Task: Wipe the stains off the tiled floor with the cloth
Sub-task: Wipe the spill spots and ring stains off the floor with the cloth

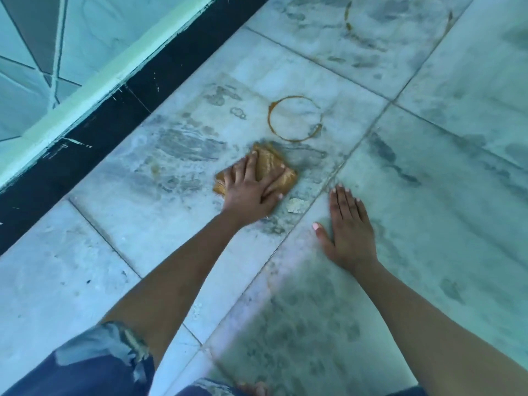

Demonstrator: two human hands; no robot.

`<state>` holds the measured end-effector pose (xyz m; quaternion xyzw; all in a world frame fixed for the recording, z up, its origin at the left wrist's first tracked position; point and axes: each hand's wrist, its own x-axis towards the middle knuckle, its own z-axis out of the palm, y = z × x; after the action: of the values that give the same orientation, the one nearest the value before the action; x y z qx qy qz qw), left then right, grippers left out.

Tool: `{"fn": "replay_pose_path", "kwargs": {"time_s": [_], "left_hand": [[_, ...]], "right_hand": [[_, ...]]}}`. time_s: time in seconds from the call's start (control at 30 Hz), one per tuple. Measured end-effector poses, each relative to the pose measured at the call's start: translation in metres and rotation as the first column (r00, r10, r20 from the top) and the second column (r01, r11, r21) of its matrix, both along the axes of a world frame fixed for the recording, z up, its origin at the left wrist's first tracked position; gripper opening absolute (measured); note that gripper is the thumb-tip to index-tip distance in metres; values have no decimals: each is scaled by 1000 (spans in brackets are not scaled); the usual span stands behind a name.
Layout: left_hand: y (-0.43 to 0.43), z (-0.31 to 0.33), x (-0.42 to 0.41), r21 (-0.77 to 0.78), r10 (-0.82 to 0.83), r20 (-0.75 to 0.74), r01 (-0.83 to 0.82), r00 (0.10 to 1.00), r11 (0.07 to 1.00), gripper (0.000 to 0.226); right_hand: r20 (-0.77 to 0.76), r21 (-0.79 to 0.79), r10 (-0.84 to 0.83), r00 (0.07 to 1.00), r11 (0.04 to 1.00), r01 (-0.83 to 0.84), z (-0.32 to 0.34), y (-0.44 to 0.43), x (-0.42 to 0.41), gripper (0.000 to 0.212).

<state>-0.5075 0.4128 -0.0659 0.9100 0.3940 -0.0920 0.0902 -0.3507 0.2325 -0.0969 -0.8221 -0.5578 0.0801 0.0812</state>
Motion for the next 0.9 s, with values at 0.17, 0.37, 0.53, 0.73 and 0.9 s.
{"fn": "replay_pose_path", "kwargs": {"time_s": [0.17, 0.37, 0.53, 0.73, 0.9], "left_hand": [[-10, -2, -74, 6, -328, 151, 331, 932, 944, 53], [69, -2, -44, -28, 45, 139, -41, 989, 999, 53], [71, -4, 32, -3, 11, 48, -11, 999, 1000, 51], [-13, -13, -64, 23, -368, 127, 368, 921, 930, 55], [36, -8, -106, -56, 4, 76, 0, 997, 998, 59]], "right_hand": [[-19, 18, -13, 1000, 1000, 13, -1, 0, 0, 77], [-31, 31, -4, 1000, 1000, 5, -1, 0, 0, 75], [-19, 26, 3, 1000, 1000, -2, 0, 0, 0, 75], [-14, 4, -10, 1000, 1000, 10, 2, -1, -1, 74], [-15, -12, -5, 1000, 1000, 5, 2, -1, 0, 74]]}}
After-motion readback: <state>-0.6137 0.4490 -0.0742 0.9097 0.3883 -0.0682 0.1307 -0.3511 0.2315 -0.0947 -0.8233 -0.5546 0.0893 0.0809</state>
